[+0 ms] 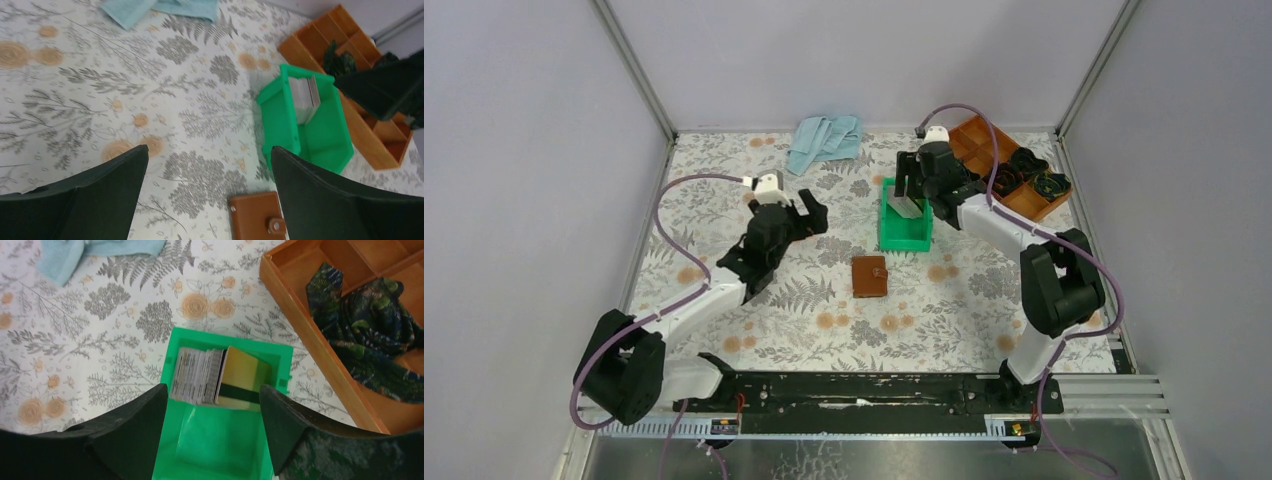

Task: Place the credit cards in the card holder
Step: Open the card holder at the center of the board.

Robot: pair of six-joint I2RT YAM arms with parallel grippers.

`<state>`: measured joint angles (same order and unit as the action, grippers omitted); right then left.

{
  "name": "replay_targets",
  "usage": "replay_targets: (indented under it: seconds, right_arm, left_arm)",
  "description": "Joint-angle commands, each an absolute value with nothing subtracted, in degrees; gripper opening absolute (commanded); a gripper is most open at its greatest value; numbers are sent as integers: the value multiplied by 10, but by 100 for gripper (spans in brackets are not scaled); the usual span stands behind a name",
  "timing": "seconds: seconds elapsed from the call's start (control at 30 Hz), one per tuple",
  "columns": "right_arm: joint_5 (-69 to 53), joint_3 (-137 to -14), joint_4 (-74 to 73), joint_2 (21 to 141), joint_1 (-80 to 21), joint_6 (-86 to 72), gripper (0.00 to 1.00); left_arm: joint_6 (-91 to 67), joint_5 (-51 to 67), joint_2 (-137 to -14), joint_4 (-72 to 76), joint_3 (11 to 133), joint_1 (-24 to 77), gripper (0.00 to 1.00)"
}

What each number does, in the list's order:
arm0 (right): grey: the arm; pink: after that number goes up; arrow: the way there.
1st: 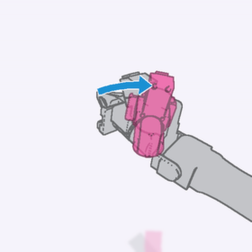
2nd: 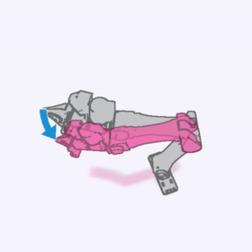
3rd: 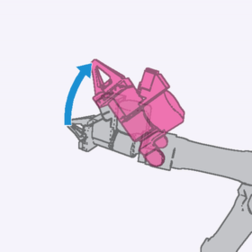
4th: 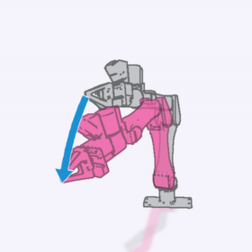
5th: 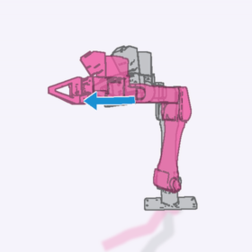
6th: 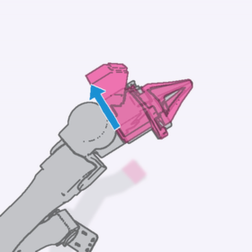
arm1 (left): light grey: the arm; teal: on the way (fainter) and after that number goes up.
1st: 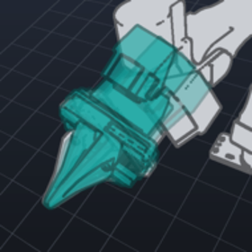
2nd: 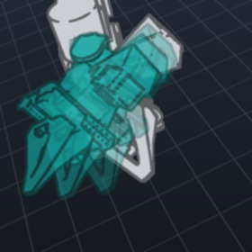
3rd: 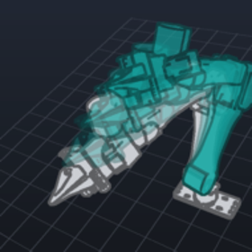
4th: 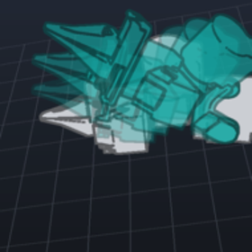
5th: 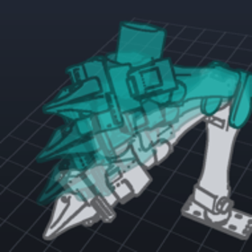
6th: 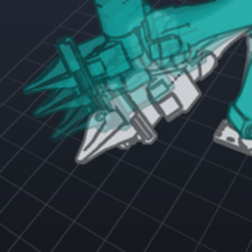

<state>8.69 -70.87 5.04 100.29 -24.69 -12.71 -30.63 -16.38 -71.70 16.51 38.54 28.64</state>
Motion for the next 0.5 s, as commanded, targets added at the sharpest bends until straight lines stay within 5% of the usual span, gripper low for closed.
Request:
replay_targets:
  seconds: [0.0, 0.47]
  right_arm:
    - [163, -698, 20, 935, -292, -102, 74]
    - [175, -442, -2, 703, -411, -262, 52]
  left_arm:
    - [-282, -195, -713, 129, 390, 338, 98]
    - [-354, -221, -700, 154, 274, 483, 84]
